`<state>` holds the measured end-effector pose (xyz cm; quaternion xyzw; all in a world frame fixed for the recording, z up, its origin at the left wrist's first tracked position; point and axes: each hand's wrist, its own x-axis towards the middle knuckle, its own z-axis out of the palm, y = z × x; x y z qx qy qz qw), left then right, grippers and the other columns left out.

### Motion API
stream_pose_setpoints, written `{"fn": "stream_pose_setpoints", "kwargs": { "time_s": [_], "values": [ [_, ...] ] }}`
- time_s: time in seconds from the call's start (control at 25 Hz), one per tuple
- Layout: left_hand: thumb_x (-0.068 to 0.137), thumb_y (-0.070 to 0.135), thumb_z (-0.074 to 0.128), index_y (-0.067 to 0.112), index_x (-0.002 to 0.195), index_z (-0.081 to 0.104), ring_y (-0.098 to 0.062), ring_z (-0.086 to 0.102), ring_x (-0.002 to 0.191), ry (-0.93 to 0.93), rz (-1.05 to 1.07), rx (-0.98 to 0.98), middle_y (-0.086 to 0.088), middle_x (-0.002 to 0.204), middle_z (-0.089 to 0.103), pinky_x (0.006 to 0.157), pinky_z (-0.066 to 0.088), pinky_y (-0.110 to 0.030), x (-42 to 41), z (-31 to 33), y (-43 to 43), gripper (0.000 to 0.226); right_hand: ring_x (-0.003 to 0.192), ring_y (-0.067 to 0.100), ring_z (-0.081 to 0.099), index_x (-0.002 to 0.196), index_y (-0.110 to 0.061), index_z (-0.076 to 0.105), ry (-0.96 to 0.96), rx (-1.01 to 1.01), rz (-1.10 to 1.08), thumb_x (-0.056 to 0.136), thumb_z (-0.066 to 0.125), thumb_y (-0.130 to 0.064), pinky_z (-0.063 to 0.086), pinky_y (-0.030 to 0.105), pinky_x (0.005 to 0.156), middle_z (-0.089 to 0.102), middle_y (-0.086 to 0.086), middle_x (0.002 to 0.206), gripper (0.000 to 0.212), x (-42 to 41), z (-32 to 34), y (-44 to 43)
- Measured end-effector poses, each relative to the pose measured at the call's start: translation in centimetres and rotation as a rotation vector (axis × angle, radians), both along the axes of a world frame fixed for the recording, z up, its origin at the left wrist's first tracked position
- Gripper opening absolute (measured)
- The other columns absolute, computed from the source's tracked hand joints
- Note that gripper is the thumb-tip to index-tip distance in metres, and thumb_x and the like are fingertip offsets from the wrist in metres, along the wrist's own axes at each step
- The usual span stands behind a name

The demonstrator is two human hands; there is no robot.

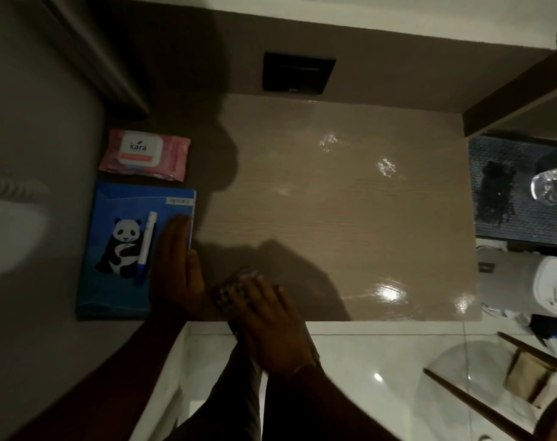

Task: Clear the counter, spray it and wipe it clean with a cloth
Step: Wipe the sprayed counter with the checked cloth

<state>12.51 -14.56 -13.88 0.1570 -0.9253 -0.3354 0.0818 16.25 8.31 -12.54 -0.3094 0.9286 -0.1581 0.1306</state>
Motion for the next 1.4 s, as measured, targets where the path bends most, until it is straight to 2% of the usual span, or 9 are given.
{"fn": "stream_pose_setpoints", "kwargs": {
  "time_s": [0.2, 0.36, 0.48, 0.6, 0.8, 0.96, 1.08, 1.2, 1.4],
  "values": [
    [0.105, 0.028, 0.032, 0.012, 0.160, 0.033, -0.026, 0.030, 0.158, -0.069, -0.011, -0.039, -0.011, 0.167, 0.036, 0.127, 0.032, -0.052, -0.5, 0.1, 0.1, 0.057, 0.162, 0.031, 0.013, 0.163, -0.024, 0.033, 0.033, 0.106, -0.503, 0.103, 0.041, -0.037, 0.024, 0.057, 0.126, 0.023, 0.011, 0.173, 0.062, -10.2, 0.1, 11.7],
    [0.106, 0.035, 0.027, 0.014, 0.160, 0.034, -0.023, 0.028, 0.159, -0.083, -0.013, -0.097, -0.007, 0.168, 0.034, 0.127, 0.032, -0.050, -0.4, -0.3, 0.0, 0.058, 0.160, 0.042, 0.012, 0.164, -0.009, 0.026, 0.030, 0.185, -1.035, 0.099, 0.032, -0.038, 0.012, 0.052, 0.131, 0.015, 0.019, 0.173, 0.071, -20.8, 1.1, 22.4],
    [0.107, 0.039, 0.024, 0.015, 0.161, 0.032, -0.024, 0.027, 0.159, -0.120, -0.012, -0.150, -0.008, 0.169, 0.031, 0.129, 0.028, -0.048, -0.4, -0.4, 0.0, 0.060, 0.161, 0.041, 0.006, 0.165, -0.006, 0.016, 0.002, 0.141, -1.194, 0.102, 0.031, -0.038, 0.008, 0.050, 0.132, 0.009, 0.017, 0.174, 0.073, -28.1, 1.5, 23.7],
    [0.105, 0.036, 0.029, 0.013, 0.162, 0.030, -0.027, 0.024, 0.161, -0.146, -0.024, -0.180, -0.009, 0.170, 0.029, 0.132, 0.022, -0.046, -0.4, -0.1, 0.3, 0.061, 0.162, 0.039, 0.007, 0.166, -0.009, 0.014, 0.066, 0.149, -1.048, 0.108, 0.034, -0.042, 0.005, 0.048, 0.133, 0.012, 0.015, 0.174, 0.070, -32.4, 0.7, 16.0],
    [0.100, 0.032, 0.036, 0.012, 0.164, 0.027, -0.013, 0.006, 0.163, -0.138, 0.003, -0.232, -0.014, 0.168, 0.031, 0.134, 0.004, -0.030, -1.0, 0.5, 0.7, 0.067, 0.151, 0.040, 0.038, 0.158, -0.010, 0.042, 0.077, -0.043, -0.348, 0.103, 0.044, -0.034, 0.026, 0.049, 0.128, 0.045, 0.018, 0.160, 0.060, -26.6, 0.1, -5.7],
    [0.104, 0.025, 0.038, -0.002, 0.160, 0.027, -0.039, 0.024, 0.160, -0.104, -0.093, -0.405, -0.027, 0.165, 0.033, 0.131, 0.020, -0.057, -0.5, 0.3, 0.9, 0.064, 0.161, 0.027, 0.016, 0.165, -0.022, 0.024, -0.038, -0.124, 0.138, 0.105, 0.040, -0.045, 0.011, 0.045, 0.131, 0.022, 0.004, 0.172, 0.066, -16.6, 0.2, -6.3],
    [0.103, 0.023, 0.039, -0.003, 0.160, 0.028, -0.044, 0.027, 0.158, -0.143, -0.105, -0.439, -0.027, 0.166, 0.032, 0.128, 0.024, -0.063, -0.3, -0.1, 0.8, 0.063, 0.161, 0.021, 0.021, 0.163, -0.024, 0.029, -0.033, -0.179, -0.293, 0.104, 0.039, -0.040, 0.018, 0.045, 0.132, 0.025, -0.001, 0.171, 0.062, -15.8, 0.5, 3.9],
    [0.099, 0.030, 0.038, 0.003, 0.161, 0.030, -0.038, 0.025, 0.159, -0.232, -0.006, -0.302, -0.020, 0.168, 0.031, 0.129, 0.023, -0.059, -1.1, 0.6, 0.7, 0.068, 0.159, 0.035, 0.023, 0.163, -0.011, 0.032, 0.067, -0.049, -0.911, 0.102, 0.042, -0.028, 0.021, 0.049, 0.131, 0.028, 0.014, 0.170, 0.064, -20.9, 1.3, 16.6],
    [0.097, 0.030, 0.040, 0.005, 0.161, 0.030, -0.037, 0.025, 0.158, -0.244, -0.007, -0.277, -0.019, 0.168, 0.032, 0.131, 0.019, -0.052, -1.1, 0.4, 0.8, 0.070, 0.156, 0.036, 0.030, 0.162, -0.007, 0.031, 0.045, 0.020, -1.265, 0.104, 0.045, -0.029, 0.020, 0.043, 0.131, 0.033, 0.019, 0.167, 0.064, -34.2, 1.0, 24.2]
  ]
}}
